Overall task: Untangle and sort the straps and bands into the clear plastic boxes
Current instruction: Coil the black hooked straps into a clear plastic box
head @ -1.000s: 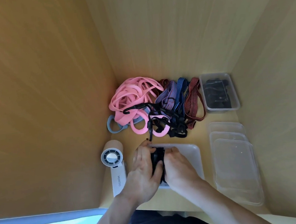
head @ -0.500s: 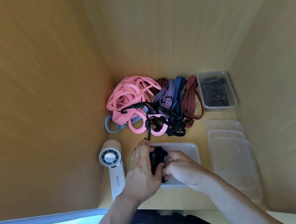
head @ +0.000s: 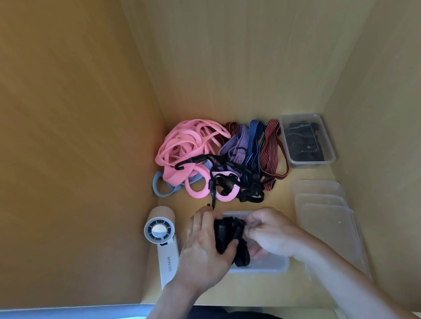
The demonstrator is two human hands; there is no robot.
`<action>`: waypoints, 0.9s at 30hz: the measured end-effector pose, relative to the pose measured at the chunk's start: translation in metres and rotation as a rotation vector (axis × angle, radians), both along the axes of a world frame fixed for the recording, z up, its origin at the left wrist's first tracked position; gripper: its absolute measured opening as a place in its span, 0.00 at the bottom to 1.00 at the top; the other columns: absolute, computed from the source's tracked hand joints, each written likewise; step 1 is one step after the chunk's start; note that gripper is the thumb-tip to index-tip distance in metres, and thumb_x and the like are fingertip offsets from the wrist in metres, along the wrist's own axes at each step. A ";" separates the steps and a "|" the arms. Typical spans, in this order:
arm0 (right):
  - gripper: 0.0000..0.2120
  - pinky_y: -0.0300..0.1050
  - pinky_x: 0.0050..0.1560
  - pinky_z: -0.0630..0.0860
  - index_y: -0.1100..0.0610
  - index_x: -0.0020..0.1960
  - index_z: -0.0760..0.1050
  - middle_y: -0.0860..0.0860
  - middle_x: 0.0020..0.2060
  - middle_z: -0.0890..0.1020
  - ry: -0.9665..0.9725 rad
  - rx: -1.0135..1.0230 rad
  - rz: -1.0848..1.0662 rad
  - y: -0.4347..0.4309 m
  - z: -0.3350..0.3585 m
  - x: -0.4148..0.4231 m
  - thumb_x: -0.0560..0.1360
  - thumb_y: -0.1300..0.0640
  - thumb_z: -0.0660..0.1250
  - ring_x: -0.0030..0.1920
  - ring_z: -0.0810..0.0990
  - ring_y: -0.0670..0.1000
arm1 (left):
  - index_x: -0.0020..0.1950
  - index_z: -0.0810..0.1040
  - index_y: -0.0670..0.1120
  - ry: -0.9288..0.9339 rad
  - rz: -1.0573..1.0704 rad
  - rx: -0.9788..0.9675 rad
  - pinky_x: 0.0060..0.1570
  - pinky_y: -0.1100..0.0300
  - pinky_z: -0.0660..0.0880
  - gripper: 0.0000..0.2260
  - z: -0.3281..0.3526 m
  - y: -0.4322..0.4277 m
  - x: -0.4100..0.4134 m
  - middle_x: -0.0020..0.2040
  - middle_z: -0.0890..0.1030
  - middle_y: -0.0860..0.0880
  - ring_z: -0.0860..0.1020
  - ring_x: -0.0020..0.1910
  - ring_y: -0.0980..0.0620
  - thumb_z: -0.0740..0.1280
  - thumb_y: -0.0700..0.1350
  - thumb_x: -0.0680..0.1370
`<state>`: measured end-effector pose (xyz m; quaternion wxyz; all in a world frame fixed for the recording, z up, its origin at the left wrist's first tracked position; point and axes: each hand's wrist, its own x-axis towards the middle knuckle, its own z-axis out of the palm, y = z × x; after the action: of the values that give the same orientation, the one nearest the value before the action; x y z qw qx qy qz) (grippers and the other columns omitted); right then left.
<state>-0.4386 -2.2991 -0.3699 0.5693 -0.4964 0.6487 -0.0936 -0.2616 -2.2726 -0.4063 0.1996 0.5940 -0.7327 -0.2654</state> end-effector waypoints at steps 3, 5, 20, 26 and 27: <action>0.07 0.53 0.51 0.83 0.52 0.46 0.77 0.56 0.44 0.85 0.061 -0.053 0.019 0.002 0.004 -0.006 0.80 0.60 0.63 0.41 0.87 0.55 | 0.65 0.68 0.53 0.000 -0.006 0.003 0.58 0.81 0.49 0.22 0.002 -0.001 0.000 0.66 0.66 0.59 0.63 0.65 0.57 0.71 0.53 0.75; 0.03 0.51 0.54 0.82 0.49 0.51 0.77 0.51 0.48 0.83 0.125 -0.096 0.035 0.006 0.002 -0.011 0.79 0.55 0.65 0.43 0.86 0.51 | 0.65 0.68 0.53 0.006 -0.003 0.010 0.58 0.82 0.48 0.22 0.003 -0.001 0.000 0.66 0.66 0.59 0.63 0.66 0.57 0.71 0.53 0.75; 0.35 0.55 0.66 0.69 0.56 0.72 0.67 0.55 0.65 0.69 0.634 -0.574 0.160 -0.096 -0.032 -0.005 0.72 0.42 0.74 0.66 0.67 0.59 | 0.66 0.67 0.55 0.098 0.037 0.042 0.67 0.61 0.62 0.22 0.007 -0.006 0.005 0.66 0.64 0.59 0.61 0.68 0.63 0.64 0.60 0.74; 0.13 0.55 0.61 0.71 0.53 0.59 0.79 0.50 0.52 0.74 0.501 -0.675 -0.010 -0.098 -0.041 -0.011 0.77 0.49 0.69 0.57 0.74 0.56 | 0.64 0.68 0.51 0.132 0.095 0.040 0.63 0.58 0.66 0.16 0.019 -0.026 0.018 0.63 0.67 0.56 0.65 0.66 0.54 0.65 0.51 0.78; 0.12 0.54 0.60 0.72 0.52 0.58 0.79 0.48 0.51 0.75 0.434 -0.668 -0.037 -0.098 -0.035 -0.012 0.77 0.50 0.69 0.56 0.75 0.55 | 0.64 0.69 0.51 0.142 0.101 0.043 0.63 0.57 0.66 0.16 0.019 -0.031 0.019 0.63 0.68 0.56 0.65 0.66 0.54 0.65 0.49 0.77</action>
<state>-0.4502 -2.3976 -0.4051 0.2245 -0.6507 0.6966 -0.2023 -0.2422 -2.3037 -0.3869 0.2514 0.6141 -0.6800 -0.3119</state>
